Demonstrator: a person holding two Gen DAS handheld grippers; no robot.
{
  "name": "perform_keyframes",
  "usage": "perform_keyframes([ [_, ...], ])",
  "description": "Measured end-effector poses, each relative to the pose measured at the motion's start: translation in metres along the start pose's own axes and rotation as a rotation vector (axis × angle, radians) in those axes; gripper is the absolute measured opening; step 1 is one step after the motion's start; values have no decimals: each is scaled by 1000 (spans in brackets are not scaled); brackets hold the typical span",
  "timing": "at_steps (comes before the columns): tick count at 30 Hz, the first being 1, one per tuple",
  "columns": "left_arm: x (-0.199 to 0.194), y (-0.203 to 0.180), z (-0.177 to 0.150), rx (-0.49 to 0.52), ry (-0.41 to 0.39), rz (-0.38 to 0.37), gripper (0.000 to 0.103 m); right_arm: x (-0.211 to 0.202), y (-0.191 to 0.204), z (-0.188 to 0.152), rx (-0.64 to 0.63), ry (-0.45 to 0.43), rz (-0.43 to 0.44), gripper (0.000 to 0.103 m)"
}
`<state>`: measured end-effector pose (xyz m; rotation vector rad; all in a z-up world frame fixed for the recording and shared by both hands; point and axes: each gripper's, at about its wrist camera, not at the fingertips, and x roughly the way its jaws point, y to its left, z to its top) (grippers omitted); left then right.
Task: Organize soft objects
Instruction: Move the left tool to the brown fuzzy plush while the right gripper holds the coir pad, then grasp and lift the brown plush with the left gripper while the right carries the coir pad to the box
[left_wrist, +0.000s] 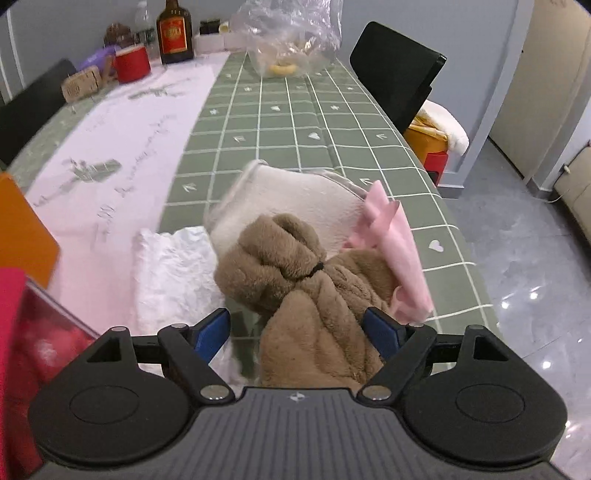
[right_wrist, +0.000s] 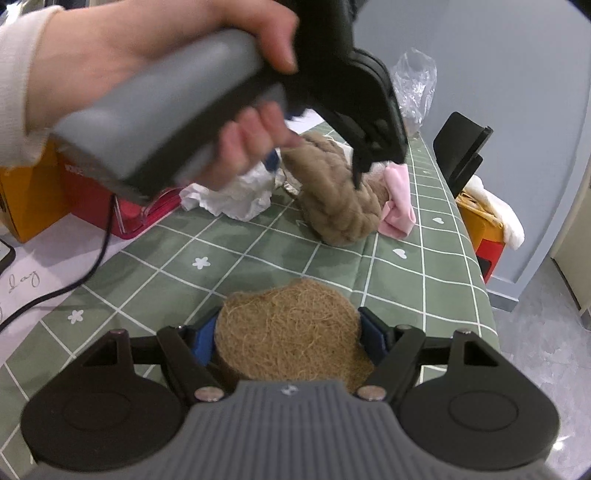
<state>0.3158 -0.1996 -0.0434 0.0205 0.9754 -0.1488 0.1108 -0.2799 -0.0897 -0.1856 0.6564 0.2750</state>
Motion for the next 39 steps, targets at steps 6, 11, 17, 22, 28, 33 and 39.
perform_keyframes([
  [6, 1, -1, -6, -22, -12, -84, 56, 0, 0, -1, 3, -18, 8, 75],
  [11, -19, -4, -8, 35, -10, -38, 36, 1, -2, -1, 13, -18, 15, 75],
  [17, -48, 10, -21, 91, 17, -136, 35, 1, -1, -3, 18, -34, 1, 75],
  [22, -89, 21, -48, 223, -57, -216, 33, 0, -2, -4, 17, -42, 6, 75],
  [28, -126, 41, -72, 302, -154, -282, 32, -2, 1, -5, 6, -46, -3, 74],
  [33, -142, 59, -92, 334, -221, -367, 31, -2, 5, -5, -2, -43, -24, 74],
  [39, -161, 84, -111, 300, -277, -412, 31, -1, 6, -4, 9, -39, -37, 74],
])
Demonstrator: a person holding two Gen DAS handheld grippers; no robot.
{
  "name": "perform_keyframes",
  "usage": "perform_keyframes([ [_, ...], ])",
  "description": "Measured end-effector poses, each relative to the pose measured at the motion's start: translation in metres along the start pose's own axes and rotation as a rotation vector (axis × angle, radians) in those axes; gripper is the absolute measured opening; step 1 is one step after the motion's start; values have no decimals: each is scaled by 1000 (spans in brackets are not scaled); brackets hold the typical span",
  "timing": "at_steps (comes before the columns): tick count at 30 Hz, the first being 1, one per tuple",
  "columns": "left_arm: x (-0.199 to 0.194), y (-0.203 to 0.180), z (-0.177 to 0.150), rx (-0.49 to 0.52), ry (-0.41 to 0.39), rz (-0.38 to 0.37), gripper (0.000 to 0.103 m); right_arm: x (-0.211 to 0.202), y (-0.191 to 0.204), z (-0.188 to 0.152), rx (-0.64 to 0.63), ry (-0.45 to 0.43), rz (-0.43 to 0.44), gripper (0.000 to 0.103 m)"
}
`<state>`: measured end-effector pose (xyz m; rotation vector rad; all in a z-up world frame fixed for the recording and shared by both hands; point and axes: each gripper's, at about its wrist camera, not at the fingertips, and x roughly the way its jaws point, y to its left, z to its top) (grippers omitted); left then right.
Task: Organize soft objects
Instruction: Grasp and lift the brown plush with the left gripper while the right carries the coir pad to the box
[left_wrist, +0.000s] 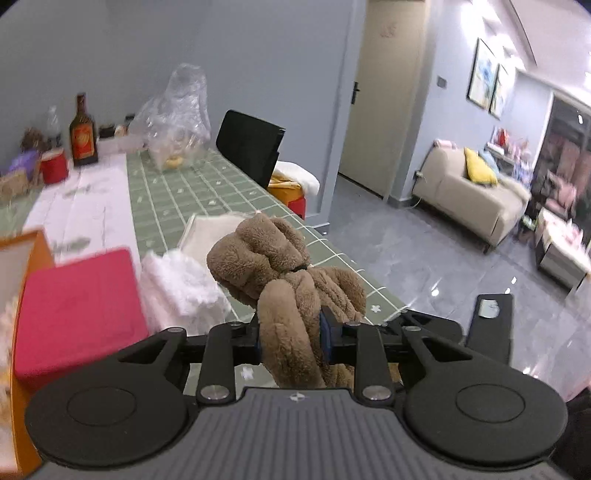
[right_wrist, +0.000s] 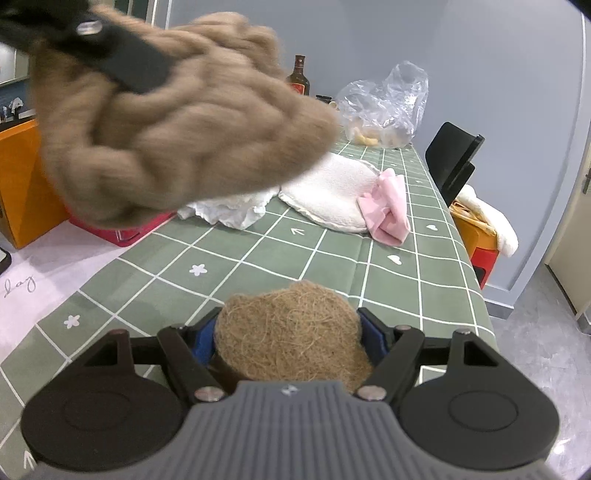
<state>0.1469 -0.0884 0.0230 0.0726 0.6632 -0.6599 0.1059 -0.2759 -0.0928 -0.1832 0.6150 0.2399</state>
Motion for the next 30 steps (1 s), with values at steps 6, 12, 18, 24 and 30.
perform_keyframes([
  [6, -29, 16, -24, 31, -87, -8, 31, 0, 3, 1, 19, 11, -29, 74],
  [12, -67, 36, -41, -50, -139, -6, 31, -7, 0, 8, 94, 8, -46, 74],
  [18, -92, 51, -47, -69, -164, 14, 31, -37, 4, 33, 105, -79, -90, 74],
  [24, -124, 82, -59, -135, -206, 48, 31, -67, 39, 60, 57, -199, -61, 74],
  [30, -170, 109, -74, -195, -278, 107, 31, -84, 89, 85, -27, -292, 28, 74],
])
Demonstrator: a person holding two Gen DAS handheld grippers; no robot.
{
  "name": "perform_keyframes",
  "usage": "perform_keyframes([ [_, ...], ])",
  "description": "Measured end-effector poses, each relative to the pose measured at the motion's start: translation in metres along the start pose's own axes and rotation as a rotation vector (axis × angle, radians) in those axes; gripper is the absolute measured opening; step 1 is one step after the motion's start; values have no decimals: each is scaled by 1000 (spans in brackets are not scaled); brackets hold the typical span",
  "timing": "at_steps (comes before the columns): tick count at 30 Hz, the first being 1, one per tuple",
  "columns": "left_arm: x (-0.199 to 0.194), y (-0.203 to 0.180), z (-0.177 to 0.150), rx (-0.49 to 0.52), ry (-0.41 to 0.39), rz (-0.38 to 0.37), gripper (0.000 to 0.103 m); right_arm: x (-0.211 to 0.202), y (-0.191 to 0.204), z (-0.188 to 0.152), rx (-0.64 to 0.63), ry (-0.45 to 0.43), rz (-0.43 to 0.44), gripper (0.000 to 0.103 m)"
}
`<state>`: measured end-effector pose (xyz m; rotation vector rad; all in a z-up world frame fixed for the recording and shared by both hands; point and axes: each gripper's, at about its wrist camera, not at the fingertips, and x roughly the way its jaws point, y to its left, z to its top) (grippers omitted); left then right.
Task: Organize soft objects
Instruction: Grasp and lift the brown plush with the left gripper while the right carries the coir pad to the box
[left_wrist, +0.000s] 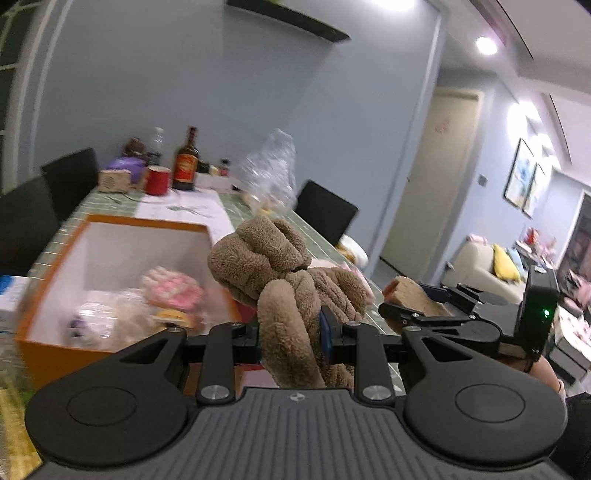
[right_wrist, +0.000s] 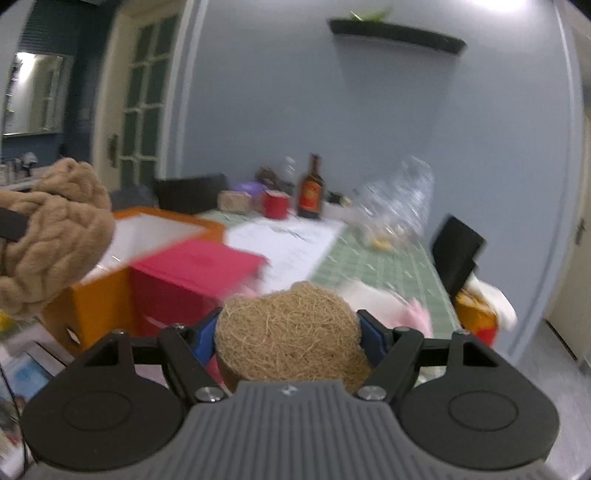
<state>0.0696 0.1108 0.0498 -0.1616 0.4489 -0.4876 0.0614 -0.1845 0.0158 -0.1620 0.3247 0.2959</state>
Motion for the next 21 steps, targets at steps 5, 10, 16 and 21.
perform_keyframes([
  [5, -32, 22, 1, -39, -84, 21, 31, 11, 42, 28, -60, -73, 77, 74],
  [10, -51, 44, 0, -96, -143, 31, 31, 40, 72, 52, -66, -96, 154, 74],
  [16, -53, 63, 5, -134, -228, 88, 31, 82, 108, 85, -139, -93, 218, 74],
  [21, -42, 78, 10, -127, -216, 162, 31, 123, 131, 112, -161, -48, 270, 74],
])
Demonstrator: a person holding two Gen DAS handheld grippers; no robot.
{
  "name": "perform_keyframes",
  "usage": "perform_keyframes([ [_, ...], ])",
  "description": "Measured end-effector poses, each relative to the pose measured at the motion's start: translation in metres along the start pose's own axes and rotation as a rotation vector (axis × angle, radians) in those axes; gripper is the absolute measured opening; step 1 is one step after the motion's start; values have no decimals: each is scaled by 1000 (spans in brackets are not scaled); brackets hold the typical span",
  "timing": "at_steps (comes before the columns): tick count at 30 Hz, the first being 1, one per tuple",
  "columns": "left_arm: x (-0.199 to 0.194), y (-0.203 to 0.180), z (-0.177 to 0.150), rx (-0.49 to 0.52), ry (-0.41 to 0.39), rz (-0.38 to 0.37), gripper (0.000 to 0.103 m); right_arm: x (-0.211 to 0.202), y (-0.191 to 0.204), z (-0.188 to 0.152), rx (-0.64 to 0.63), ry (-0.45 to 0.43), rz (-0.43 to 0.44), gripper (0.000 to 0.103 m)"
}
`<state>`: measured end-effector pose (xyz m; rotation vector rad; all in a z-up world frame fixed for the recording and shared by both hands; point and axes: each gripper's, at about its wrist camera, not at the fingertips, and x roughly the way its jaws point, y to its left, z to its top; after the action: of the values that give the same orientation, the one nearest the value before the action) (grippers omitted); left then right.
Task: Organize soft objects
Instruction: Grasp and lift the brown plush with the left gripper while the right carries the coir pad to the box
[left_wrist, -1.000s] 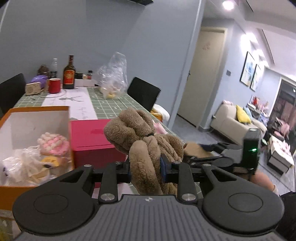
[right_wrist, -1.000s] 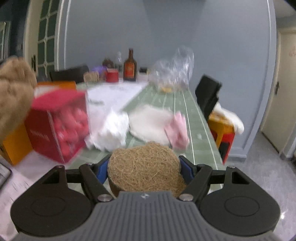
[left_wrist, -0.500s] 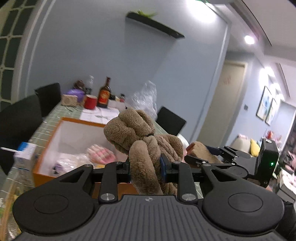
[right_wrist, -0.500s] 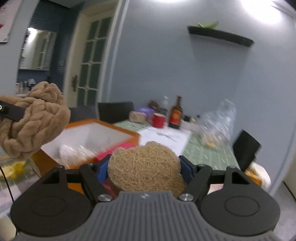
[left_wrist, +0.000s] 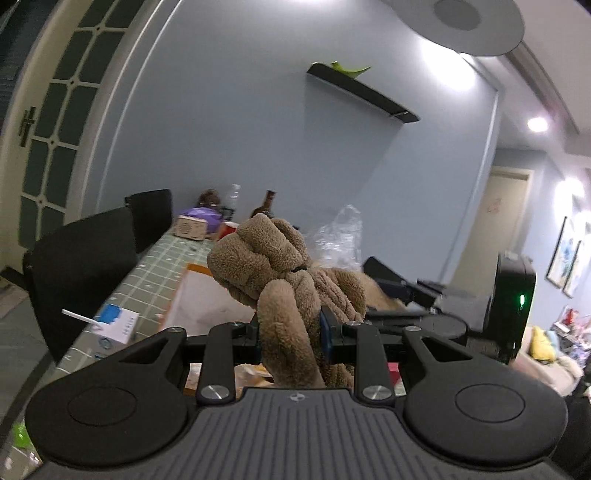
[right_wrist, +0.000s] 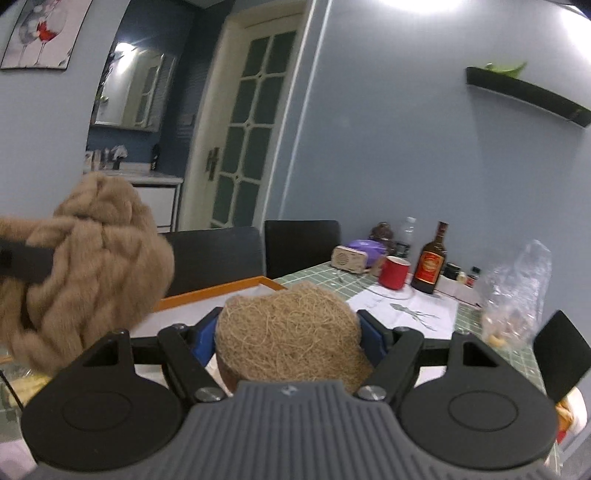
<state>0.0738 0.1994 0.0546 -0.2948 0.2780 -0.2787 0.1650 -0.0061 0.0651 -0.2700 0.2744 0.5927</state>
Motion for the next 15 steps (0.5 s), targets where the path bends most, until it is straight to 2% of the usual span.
perform_keyframes([
  [1, 0, 3, 0, 1, -1, 13, 31, 10, -2, 4, 28, 13, 13, 74],
  [5, 5, 14, 0, 15, -23, 76, 31, 54, -23, 19, 271, 77, 114, 74],
  [7, 12, 20, 0, 0, -11, 92, 31, 77, -25, 24, 315, 118, 141, 74],
  [10, 21, 20, -3, 21, -10, 156, 31, 113, -19, 31, 256, 184, 127, 74],
  [12, 26, 19, -6, 52, -18, 208, 31, 136, -8, 37, 144, 242, 108, 74],
  [15, 34, 20, -9, 39, -3, 260, 31, 164, 3, 42, -36, 295, 102, 74],
])
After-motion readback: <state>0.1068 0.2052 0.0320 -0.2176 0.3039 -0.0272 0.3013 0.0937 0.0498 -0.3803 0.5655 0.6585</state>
